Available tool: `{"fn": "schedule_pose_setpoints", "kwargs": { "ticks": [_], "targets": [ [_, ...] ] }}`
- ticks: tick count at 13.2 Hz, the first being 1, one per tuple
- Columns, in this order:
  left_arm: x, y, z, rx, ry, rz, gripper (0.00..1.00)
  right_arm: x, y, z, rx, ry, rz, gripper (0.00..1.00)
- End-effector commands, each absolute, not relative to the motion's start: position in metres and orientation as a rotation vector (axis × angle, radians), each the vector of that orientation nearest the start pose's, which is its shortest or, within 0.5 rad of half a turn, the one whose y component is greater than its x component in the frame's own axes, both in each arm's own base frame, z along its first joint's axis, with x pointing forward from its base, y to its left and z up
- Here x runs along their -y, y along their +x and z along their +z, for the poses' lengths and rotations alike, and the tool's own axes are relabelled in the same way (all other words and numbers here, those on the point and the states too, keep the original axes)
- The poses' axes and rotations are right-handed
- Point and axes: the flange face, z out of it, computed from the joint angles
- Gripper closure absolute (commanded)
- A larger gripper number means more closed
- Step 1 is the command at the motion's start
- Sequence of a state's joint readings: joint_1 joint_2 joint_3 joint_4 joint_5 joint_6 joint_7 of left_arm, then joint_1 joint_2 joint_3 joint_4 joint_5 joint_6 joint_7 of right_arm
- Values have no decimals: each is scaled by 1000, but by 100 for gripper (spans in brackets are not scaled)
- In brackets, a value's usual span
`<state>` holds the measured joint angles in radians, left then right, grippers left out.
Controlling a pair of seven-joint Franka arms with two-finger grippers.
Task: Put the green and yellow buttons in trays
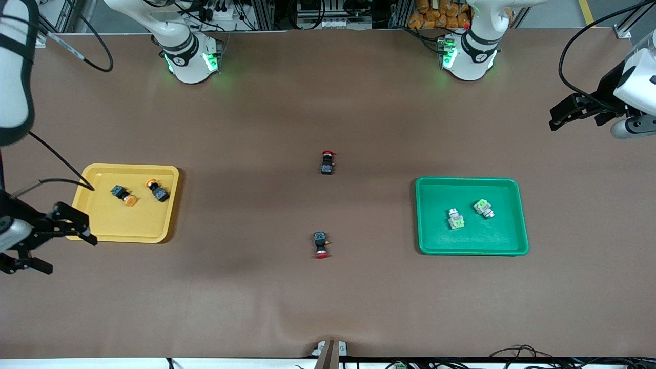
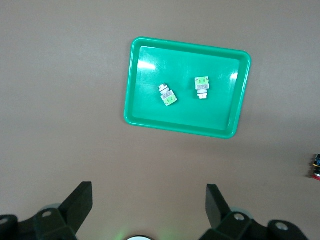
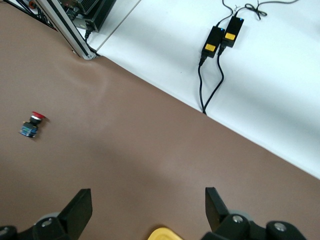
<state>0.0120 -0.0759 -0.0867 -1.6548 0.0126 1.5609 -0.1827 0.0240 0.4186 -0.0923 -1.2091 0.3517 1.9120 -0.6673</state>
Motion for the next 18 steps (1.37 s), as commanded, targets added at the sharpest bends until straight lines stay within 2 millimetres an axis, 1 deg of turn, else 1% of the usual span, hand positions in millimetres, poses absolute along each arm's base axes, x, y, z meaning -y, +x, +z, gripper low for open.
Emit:
{"fn": "schedule_pose_setpoints", "kwargs": {
  "ticks": [1, 2, 3, 4, 5, 6, 7, 8, 9, 10, 11, 13, 15, 16, 18],
  "targets": [
    [38, 519, 628, 155, -3136, 29, 0, 9, 677, 599, 531, -2843, -376, 0],
    [37, 519, 628, 157, -3136, 29, 0, 9, 662, 604, 502, -2899, -266, 0],
    [38, 519, 628, 155, -3136, 29, 0, 5, 653, 607, 543, -2972, -189, 0],
    [37, 519, 628, 157, -3136, 29, 0, -7, 643, 618, 599, -3018, -156, 0],
    [37, 519, 628, 157, -3136, 29, 0, -4, 636, 620, 616, -3055, -92, 0],
    [37, 519, 628, 157, -3136, 29, 0, 2, 622, 627, 604, -3069, -8, 0],
    [37, 519, 628, 157, -3136, 29, 0, 6, 615, 631, 595, -3072, 22, 0],
    [37, 519, 628, 157, -3136, 29, 0, 8, 609, 638, 553, -3089, 33, 0],
    [37, 518, 629, 157, -3136, 27, 0, 6, 598, 644, 421, -3107, 78, 0],
    [37, 518, 629, 155, -3136, 27, 0, 3, 591, 641, 320, -3118, 119, 0],
    [37, 518, 628, 155, -3136, 29, 0, 3, 581, 643, 293, -3143, 129, 0],
    [37, 518, 628, 157, -3135, 34, 0, -3, 558, 647, 318, -3159, 145, 0],
    [37, 518, 628, 155, -3136, 29, 0, 4, 535, 651, 306, -3180, 122, 0],
    [37, 519, 628, 155, -3135, 29, 0, 4, 527, 653, 304, -3179, 119, 0],
    [37, 519, 629, 152, -3135, 24, 0, 5, 522, 655, 306, -3185, 76, 0]
  ]
}}
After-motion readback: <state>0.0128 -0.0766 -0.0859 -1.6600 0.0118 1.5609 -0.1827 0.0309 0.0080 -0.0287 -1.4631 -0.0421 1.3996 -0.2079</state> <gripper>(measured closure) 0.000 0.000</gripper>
